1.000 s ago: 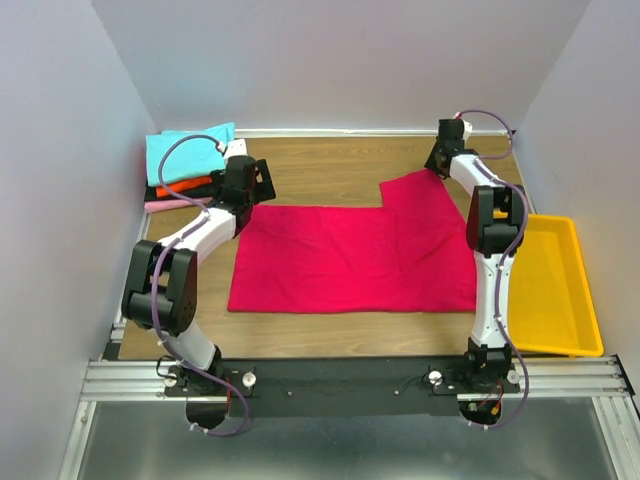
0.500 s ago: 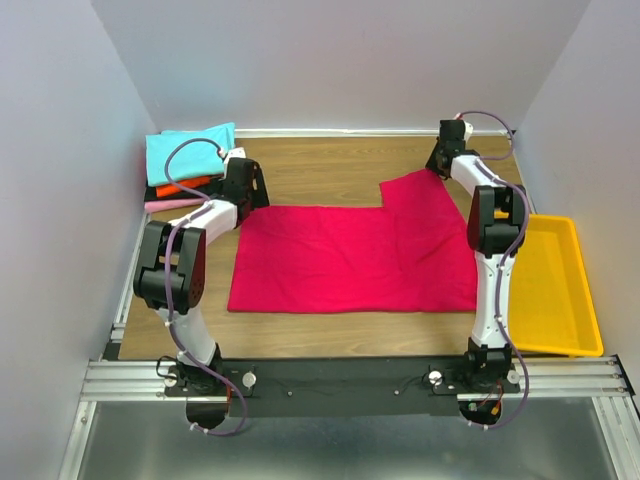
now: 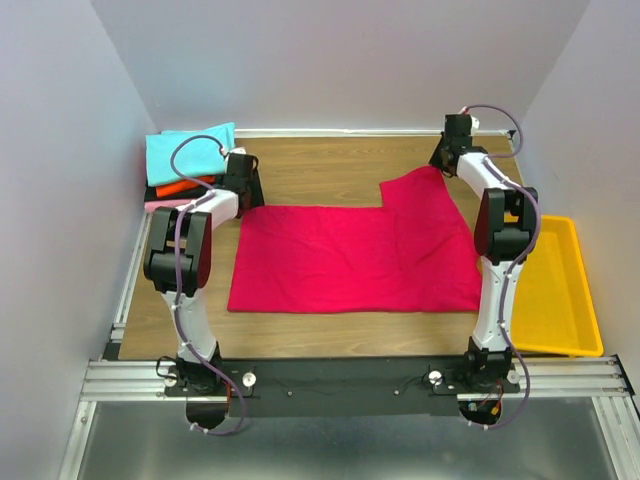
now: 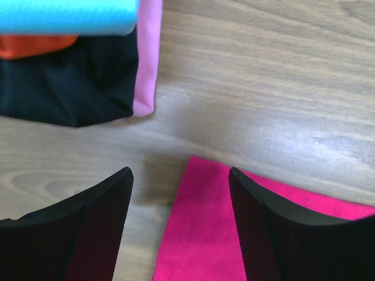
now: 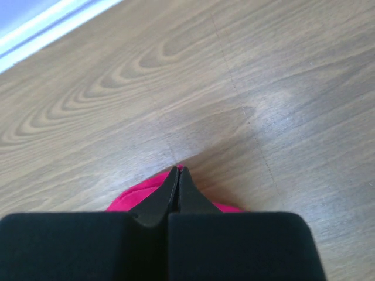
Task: Fold and stack the t-shirts
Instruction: Fold the tshirt
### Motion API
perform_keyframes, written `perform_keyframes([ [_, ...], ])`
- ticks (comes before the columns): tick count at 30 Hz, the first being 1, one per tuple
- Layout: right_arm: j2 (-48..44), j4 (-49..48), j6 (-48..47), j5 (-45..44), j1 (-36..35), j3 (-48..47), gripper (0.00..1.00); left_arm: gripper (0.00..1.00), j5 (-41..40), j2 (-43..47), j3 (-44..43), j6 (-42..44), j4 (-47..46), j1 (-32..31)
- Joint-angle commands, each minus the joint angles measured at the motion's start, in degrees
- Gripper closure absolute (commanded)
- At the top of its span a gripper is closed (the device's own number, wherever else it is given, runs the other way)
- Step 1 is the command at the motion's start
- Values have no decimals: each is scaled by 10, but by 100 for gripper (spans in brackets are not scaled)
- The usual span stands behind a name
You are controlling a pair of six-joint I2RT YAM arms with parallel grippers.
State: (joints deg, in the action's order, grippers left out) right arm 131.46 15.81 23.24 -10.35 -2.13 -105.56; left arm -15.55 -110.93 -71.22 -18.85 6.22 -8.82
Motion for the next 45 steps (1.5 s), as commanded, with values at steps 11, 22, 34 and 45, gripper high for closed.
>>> perform_keyframes([
  [11,-54,4,5,24,4,20,99,45,10,-55,-52,20,42,7],
  [22,-67,4,7,26,5,27,99,63,5,-53,-41,24,53,7],
  [34,-75,4,7,30,5,32,100,97,8,-39,-15,26,52,7],
  [45,-96,4,7,29,4,42,99,100,11,50,48,14,19,7],
])
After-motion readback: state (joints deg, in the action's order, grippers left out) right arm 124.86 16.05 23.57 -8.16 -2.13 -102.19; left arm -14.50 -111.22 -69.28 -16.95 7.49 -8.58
